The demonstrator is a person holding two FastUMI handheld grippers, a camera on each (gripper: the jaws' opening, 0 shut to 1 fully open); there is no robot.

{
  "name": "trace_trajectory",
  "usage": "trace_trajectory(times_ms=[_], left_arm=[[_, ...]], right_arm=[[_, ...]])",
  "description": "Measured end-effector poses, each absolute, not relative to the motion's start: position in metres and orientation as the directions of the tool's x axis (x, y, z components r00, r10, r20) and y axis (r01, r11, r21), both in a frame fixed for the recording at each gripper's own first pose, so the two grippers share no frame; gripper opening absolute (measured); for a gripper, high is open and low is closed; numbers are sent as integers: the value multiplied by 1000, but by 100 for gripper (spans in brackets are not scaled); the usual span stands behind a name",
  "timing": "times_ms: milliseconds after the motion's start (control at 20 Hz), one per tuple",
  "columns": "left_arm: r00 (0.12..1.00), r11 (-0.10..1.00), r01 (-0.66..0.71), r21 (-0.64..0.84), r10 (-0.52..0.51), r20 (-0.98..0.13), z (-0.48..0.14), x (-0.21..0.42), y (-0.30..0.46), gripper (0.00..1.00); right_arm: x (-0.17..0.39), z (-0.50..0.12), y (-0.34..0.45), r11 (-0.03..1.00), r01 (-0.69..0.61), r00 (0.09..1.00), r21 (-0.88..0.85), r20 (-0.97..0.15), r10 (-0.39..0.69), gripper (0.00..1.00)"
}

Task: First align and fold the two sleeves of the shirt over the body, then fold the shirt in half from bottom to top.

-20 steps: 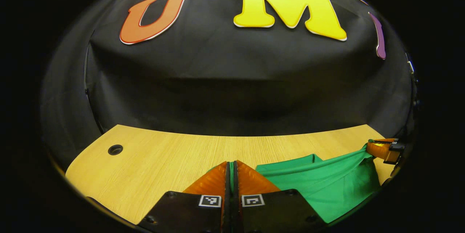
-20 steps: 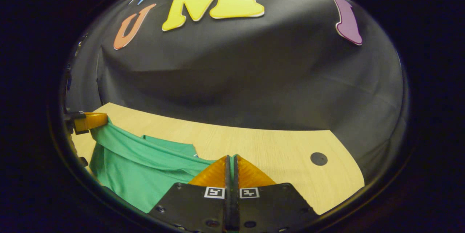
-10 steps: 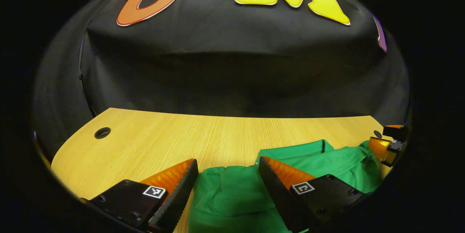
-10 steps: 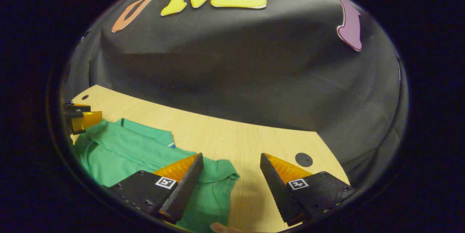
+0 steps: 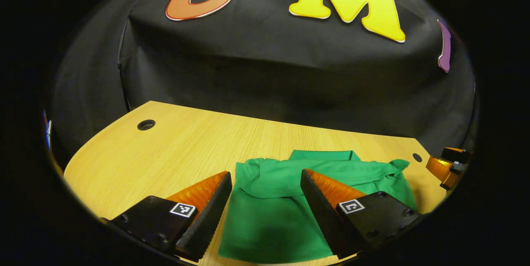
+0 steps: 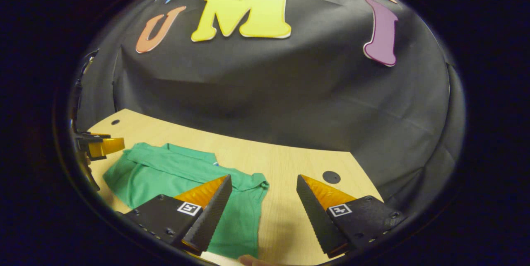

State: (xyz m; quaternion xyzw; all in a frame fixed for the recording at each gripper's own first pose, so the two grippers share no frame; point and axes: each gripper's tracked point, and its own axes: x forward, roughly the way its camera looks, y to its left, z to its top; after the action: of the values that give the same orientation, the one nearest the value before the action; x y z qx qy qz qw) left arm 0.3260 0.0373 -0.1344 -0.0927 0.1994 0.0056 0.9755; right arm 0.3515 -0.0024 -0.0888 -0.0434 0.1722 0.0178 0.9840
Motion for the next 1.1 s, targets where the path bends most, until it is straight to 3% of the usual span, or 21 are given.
trace_trajectory(times_ms=[700,1100], left_arm=[[986,996,52,-71,-63,-152,0,132,-3,100],[993,997,60,-48,-64,-98,7,25,-7,100]], right_arm=[[125,2,-25,997,-41,989,-69,-142,31,95],[2,10,-23,997,-61,998,-45,-36,59,96]])
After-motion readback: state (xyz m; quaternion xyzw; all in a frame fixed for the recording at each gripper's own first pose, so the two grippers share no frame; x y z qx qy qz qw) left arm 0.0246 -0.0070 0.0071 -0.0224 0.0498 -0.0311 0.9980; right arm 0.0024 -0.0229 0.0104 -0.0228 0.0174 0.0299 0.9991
